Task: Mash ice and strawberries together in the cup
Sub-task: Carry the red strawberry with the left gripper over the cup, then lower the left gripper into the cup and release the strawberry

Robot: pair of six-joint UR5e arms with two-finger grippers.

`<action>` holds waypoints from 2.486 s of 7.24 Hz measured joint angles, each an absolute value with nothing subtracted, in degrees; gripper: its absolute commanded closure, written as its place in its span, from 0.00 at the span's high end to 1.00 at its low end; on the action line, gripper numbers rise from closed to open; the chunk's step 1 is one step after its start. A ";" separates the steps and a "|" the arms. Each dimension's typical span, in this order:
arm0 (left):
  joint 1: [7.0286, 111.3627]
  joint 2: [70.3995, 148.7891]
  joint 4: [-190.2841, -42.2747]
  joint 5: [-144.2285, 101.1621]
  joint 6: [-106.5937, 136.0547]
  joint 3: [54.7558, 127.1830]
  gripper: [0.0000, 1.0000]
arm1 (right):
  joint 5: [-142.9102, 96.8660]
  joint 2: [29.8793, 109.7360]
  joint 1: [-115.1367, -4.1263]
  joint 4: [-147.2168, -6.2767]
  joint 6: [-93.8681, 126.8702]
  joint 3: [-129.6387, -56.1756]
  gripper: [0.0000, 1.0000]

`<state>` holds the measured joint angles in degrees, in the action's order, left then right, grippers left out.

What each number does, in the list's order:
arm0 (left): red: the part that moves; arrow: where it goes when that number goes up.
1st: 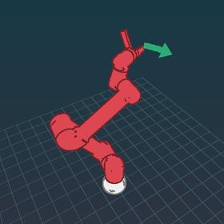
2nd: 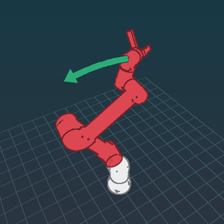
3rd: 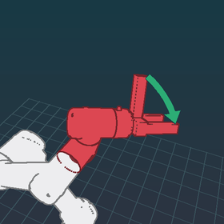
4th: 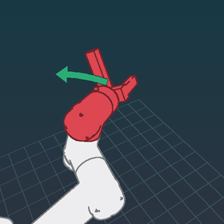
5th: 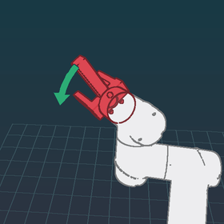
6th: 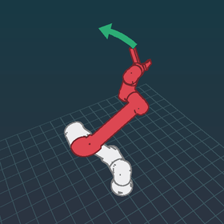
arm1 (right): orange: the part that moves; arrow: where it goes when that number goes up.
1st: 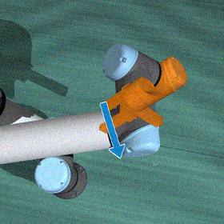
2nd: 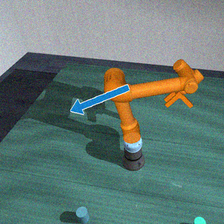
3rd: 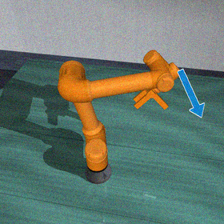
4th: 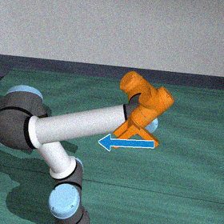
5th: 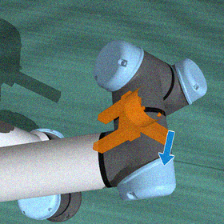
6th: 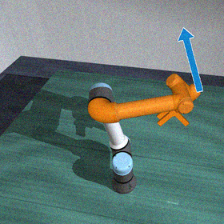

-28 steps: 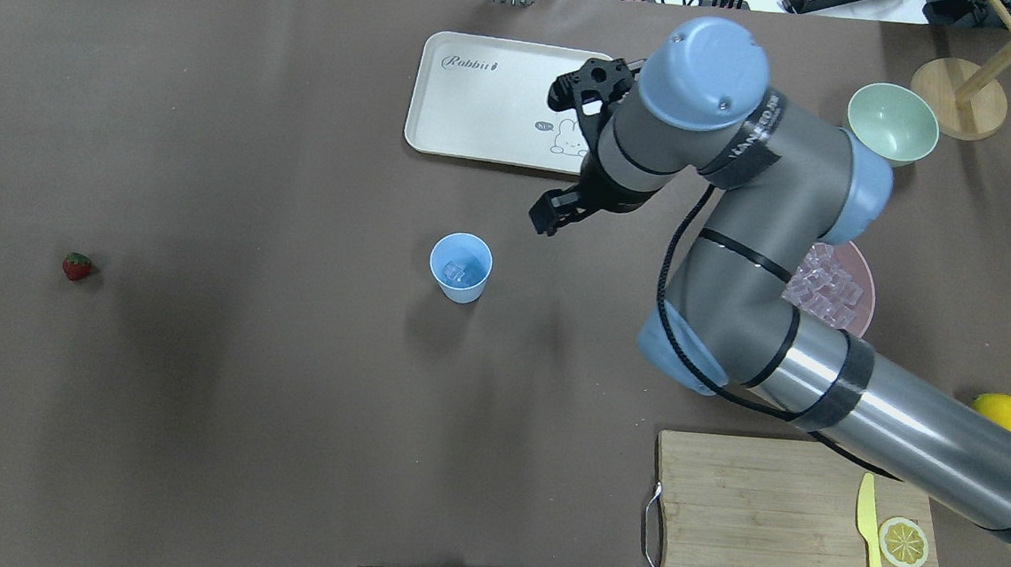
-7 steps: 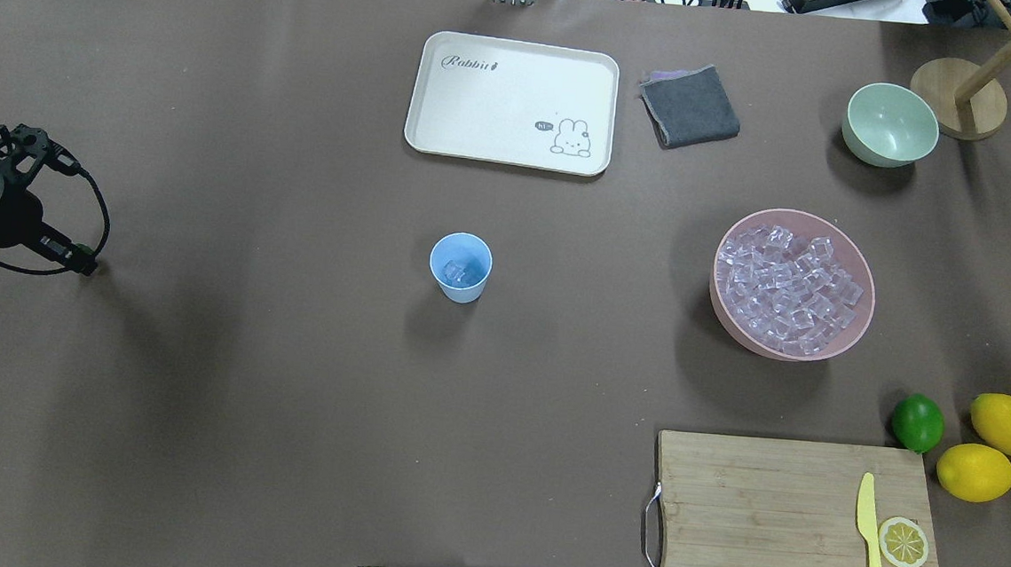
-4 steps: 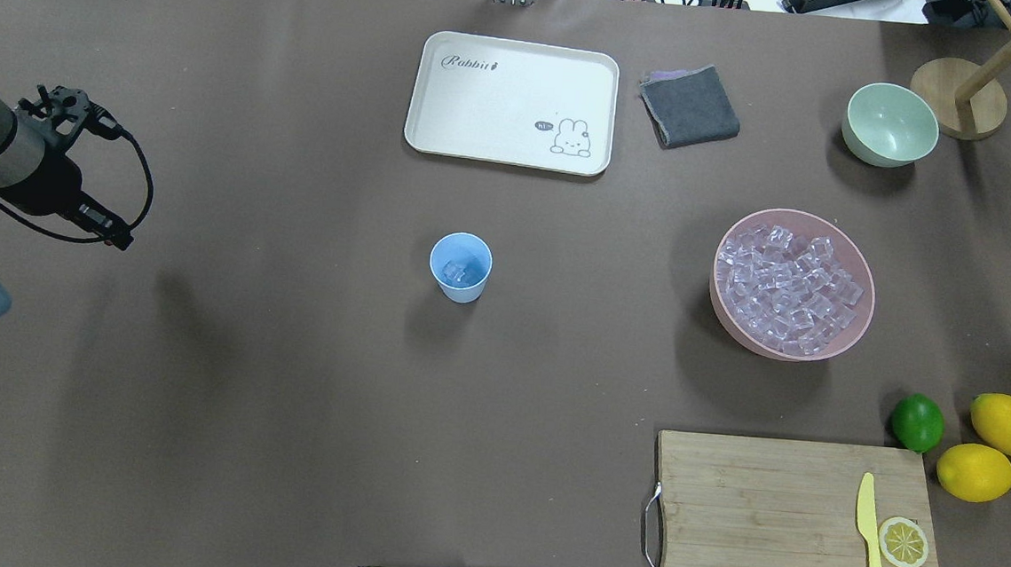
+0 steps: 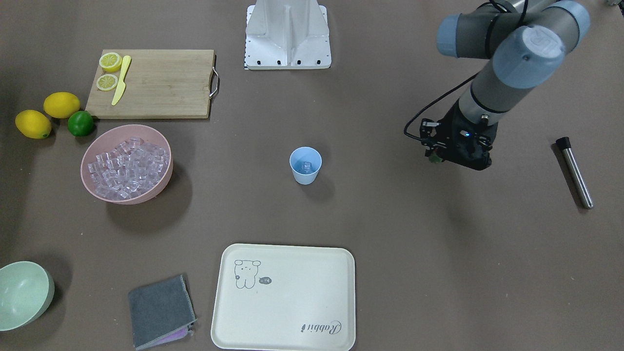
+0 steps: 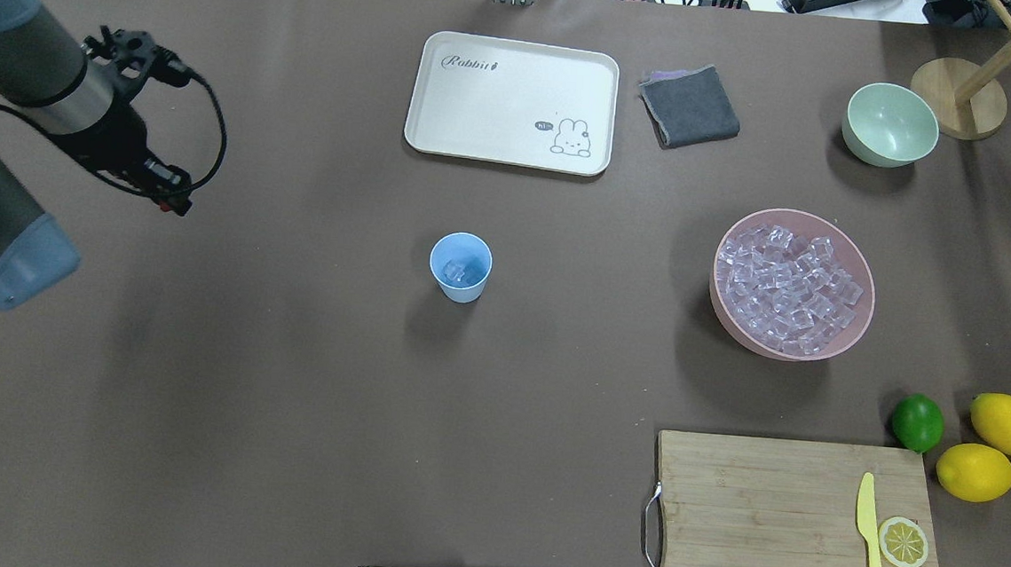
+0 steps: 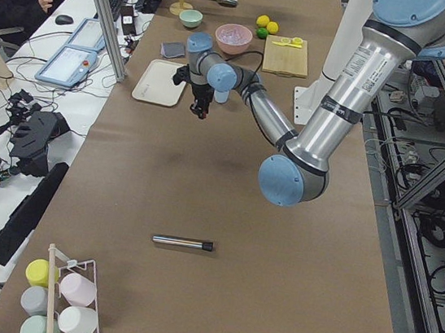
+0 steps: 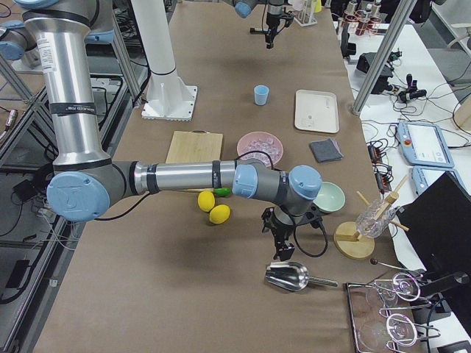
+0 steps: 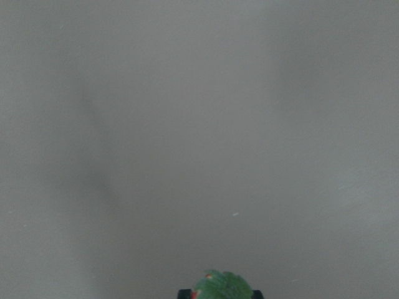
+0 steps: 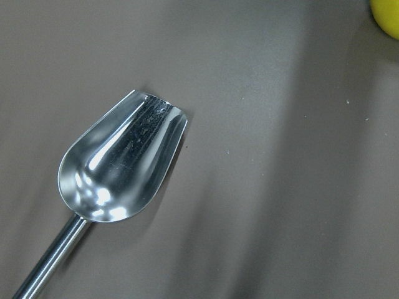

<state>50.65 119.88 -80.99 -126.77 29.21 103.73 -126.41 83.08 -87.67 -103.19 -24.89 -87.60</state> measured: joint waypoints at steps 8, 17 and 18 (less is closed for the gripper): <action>40.89 132.39 -93.87 -122.90 35.13 93.12 0.00 | -126.56 83.04 -88.86 -100.00 -24.88 -86.91 0.99; 34.55 134.77 -105.72 -115.20 46.56 86.59 0.98 | -126.58 82.96 -88.86 -99.16 -24.93 -87.45 0.99; 34.60 134.19 -107.33 -114.83 49.37 86.61 0.98 | -126.57 82.96 -88.86 -99.09 -24.95 -87.45 0.99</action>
<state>34.60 134.19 -107.33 -114.83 49.37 86.61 -126.57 82.96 -88.86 -99.09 -24.95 -87.45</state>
